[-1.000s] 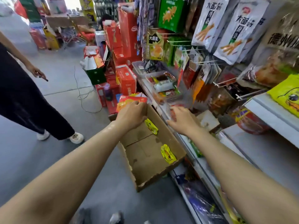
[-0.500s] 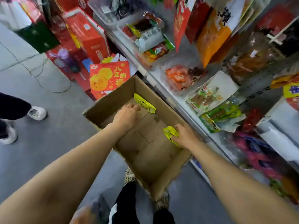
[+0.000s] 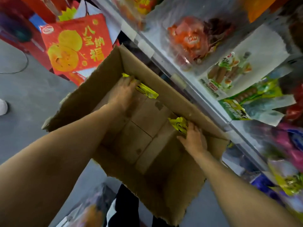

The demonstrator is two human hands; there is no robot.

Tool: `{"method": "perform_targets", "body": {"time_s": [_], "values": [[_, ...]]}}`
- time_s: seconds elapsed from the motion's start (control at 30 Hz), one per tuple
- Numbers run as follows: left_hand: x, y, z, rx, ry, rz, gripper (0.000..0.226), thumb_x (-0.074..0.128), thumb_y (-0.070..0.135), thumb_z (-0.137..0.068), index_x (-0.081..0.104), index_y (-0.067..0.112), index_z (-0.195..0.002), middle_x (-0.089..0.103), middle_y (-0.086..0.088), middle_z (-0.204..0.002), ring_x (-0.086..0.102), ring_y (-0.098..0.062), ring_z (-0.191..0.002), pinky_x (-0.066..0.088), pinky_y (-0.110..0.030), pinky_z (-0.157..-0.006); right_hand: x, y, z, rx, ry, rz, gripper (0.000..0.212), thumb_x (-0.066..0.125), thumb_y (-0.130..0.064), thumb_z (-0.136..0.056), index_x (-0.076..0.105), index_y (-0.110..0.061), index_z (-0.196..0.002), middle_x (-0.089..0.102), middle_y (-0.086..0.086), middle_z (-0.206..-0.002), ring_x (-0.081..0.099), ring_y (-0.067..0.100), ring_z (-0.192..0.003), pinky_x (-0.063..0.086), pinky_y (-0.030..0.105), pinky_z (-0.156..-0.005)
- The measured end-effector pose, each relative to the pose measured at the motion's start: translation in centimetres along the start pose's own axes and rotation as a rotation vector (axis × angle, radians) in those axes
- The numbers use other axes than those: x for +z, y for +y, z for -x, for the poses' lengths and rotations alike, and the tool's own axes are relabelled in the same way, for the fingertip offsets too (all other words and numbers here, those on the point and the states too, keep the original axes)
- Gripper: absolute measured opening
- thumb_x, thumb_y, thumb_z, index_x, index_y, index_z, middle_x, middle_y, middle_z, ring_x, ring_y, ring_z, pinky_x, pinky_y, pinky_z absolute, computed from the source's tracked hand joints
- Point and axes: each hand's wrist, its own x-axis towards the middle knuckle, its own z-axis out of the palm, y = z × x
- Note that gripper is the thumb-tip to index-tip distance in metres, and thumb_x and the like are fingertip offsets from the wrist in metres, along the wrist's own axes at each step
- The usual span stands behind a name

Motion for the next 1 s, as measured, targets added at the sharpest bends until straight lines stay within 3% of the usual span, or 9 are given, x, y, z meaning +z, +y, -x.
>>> {"method": "perform_targets", "body": {"time_s": [0.13, 0.33, 0.4, 0.57, 0.67, 0.73, 0.8, 0.9, 1.0], "values": [[1.8, -0.8, -1.6, 0.053, 0.016, -0.081, 0.062, 0.067, 0.033, -0.084, 0.045, 0.019, -0.141, 0.042, -0.011, -0.145, 0.036, -0.034, -0.131, 0.030, -0.043, -0.106, 1.6, 0.6, -1.4, -0.008, 0.068, 0.121, 0.075, 0.070, -0.045, -0.084, 0.036, -0.012, -0.143, 0.044, 0.012, -0.139, 0.039, 0.031, -0.130, 0.040, 0.040, -0.105], [2.5, -0.6, -2.7, 0.035, 0.104, -0.193, 0.037, 0.049, 0.013, -0.091, 0.058, 0.014, -0.126, 0.048, -0.020, -0.120, 0.041, -0.039, -0.114, 0.030, -0.043, -0.094, 3.4, 0.7, -1.7, -0.062, 0.120, 0.211, 0.036, 0.069, -0.028, -0.085, 0.062, -0.016, -0.118, 0.052, 0.009, -0.124, 0.044, 0.031, -0.118, 0.044, 0.042, -0.091], [2.5, -0.6, -2.5, 0.040, 0.086, -0.144, 0.033, 0.050, 0.014, -0.091, 0.063, 0.013, -0.121, 0.049, -0.020, -0.117, 0.041, -0.039, -0.114, 0.031, -0.042, -0.092, 3.7, 1.0, -1.7, -0.069, 0.050, 0.032, 0.036, 0.067, -0.028, -0.088, 0.058, -0.014, -0.119, 0.056, 0.011, -0.127, 0.049, 0.032, -0.119, 0.043, 0.039, -0.093], [1.9, -0.5, -1.0, -0.081, -0.134, 0.165, 0.029, 0.066, 0.022, -0.086, 0.064, 0.009, -0.112, 0.056, -0.017, -0.111, 0.053, -0.037, -0.104, 0.045, -0.039, -0.083, 1.3, 0.7, -0.7, -0.010, -0.136, -0.636, 0.029, 0.075, -0.028, -0.084, 0.062, -0.016, -0.108, 0.067, -0.002, -0.098, 0.064, 0.021, -0.099, 0.042, 0.026, -0.074], [0.6, 0.2, 0.8, -0.161, -0.305, 0.313, 0.023, 0.068, 0.021, -0.087, 0.062, 0.011, -0.107, 0.060, -0.008, -0.096, 0.058, -0.027, -0.094, 0.040, -0.030, -0.071, -0.5, 0.0, 0.4, 0.035, -0.188, -0.888, 0.029, 0.081, -0.031, -0.077, 0.070, -0.013, -0.097, 0.075, 0.005, -0.095, 0.071, 0.024, -0.094, 0.056, 0.046, -0.086], [-0.4, 0.6, 2.2, -0.151, -0.356, 0.333, 0.017, 0.068, 0.025, -0.088, 0.057, 0.015, -0.097, 0.057, -0.005, -0.090, 0.057, -0.023, -0.090, 0.031, -0.027, -0.066, -2.1, -0.5, 1.5, 0.041, -0.181, -0.972, 0.021, 0.081, -0.028, -0.077, 0.074, -0.014, -0.092, 0.076, 0.008, -0.091, 0.072, 0.023, -0.090, 0.057, 0.048, -0.086], [-1.7, 1.3, 3.4, -0.092, -0.350, 0.315, 0.020, 0.068, 0.028, -0.089, 0.059, 0.012, -0.097, 0.059, -0.006, -0.092, 0.056, -0.022, -0.090, 0.027, -0.026, -0.066, -3.6, -0.8, 2.5, 0.031, -0.150, -0.995, 0.020, 0.081, -0.031, -0.078, 0.076, -0.017, -0.091, 0.077, 0.004, -0.085, 0.073, 0.018, -0.084, 0.058, 0.040, -0.081], [-3.9, 2.4, 4.9, -0.053, -0.334, 0.325, 0.026, 0.066, 0.031, -0.090, 0.063, 0.011, -0.105, 0.064, -0.005, -0.096, 0.055, -0.018, -0.089, 0.030, -0.025, -0.069, -5.8, -1.1, 4.3, 0.018, -0.095, -1.017, 0.016, 0.078, -0.034, -0.080, 0.075, -0.019, -0.077, 0.074, -0.003, -0.071, 0.069, 0.009, -0.068, 0.054, 0.028, -0.065], [-6.0, 3.8, 6.2, -0.072, -0.324, 0.378, 0.024, 0.064, 0.033, -0.091, 0.064, 0.014, -0.105, 0.067, -0.005, -0.099, 0.061, -0.022, -0.095, 0.038, -0.028, -0.073, -7.2, -0.6, 6.2, 0.026, -0.024, -0.999, 0.030, 0.075, -0.037, -0.083, 0.071, -0.011, -0.068, 0.070, 0.003, -0.064, 0.065, 0.011, -0.060, 0.048, 0.028, -0.060]]}}
